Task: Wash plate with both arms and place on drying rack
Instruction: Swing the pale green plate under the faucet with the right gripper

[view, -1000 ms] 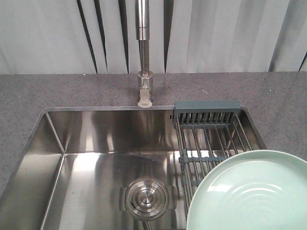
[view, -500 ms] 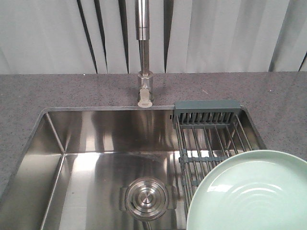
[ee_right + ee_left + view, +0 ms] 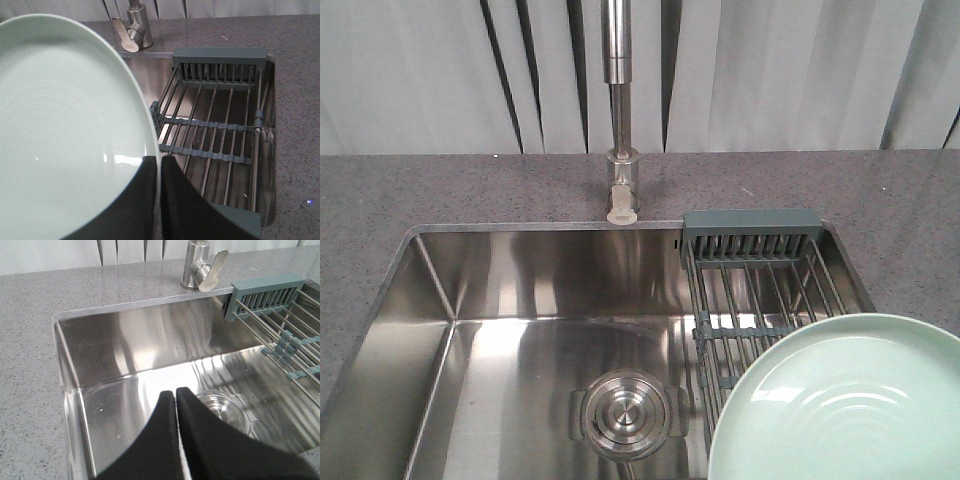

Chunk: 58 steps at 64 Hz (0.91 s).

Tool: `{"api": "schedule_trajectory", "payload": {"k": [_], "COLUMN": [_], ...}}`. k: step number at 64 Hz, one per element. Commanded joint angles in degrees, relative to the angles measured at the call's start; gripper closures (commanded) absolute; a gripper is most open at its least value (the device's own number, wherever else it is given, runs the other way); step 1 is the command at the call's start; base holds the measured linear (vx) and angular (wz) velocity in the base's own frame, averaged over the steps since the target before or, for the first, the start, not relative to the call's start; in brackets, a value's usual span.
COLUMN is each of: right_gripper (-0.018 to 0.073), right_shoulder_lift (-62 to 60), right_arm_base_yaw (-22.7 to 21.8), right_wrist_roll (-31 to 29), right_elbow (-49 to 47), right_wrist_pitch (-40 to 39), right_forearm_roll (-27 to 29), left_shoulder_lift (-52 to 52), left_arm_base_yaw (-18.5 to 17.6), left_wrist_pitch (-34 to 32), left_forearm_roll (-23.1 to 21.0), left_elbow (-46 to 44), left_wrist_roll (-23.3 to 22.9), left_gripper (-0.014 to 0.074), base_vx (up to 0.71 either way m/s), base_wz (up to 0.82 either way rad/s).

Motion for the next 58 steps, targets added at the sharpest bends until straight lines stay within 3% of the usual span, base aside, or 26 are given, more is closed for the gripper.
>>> {"api": "schedule_trajectory", "payload": {"k": [1, 13, 22, 48, 58], "right_gripper": [0.0561, 0.0561, 0.0561, 0.0561, 0.0561], "right_shoulder_lift": [0.71, 1.05, 6.05, 40.17, 53.32], "right_arm_base_yaw": [-0.22, -0.22, -0.22, -0.22, 0.34], "right_wrist_roll": [0.00, -2.56, -3.39, -18.62, -26.44], "right_elbow": [-1.32, -1.32, -1.56, -15.24, -21.97], "right_wrist_pitch": [-4.23, -12.77, -13.31, -15.47, -15.66], "right_forearm_roll": [1.37, 0.52, 0.50, 1.72, 9.36], "left_shoulder_lift": [0.50, 0.50, 0.50, 0.50, 0.50], "left_arm_base_yaw": [-0.05, -0.05, -0.05, -0.05, -0.05], "left_wrist_pitch": [-3.56, -3.56, -3.56, -3.56, -3.61], "left_forearm_roll": [-1.84, -1.79, -1.35, -1.41, -1.41], "left_elbow": [-1.26, -1.26, -1.21, -0.09, -0.09], "left_wrist_roll": [-0.35, -0.35, -0.33, -0.33, -0.33], "left_gripper": [0.0604, 0.0604, 0.0604, 0.0604, 0.0604], "base_vx": [0.00, 0.00, 0.00, 0.00, 0.00], "base_wz": [0.00, 0.00, 0.00, 0.00, 0.00]}}
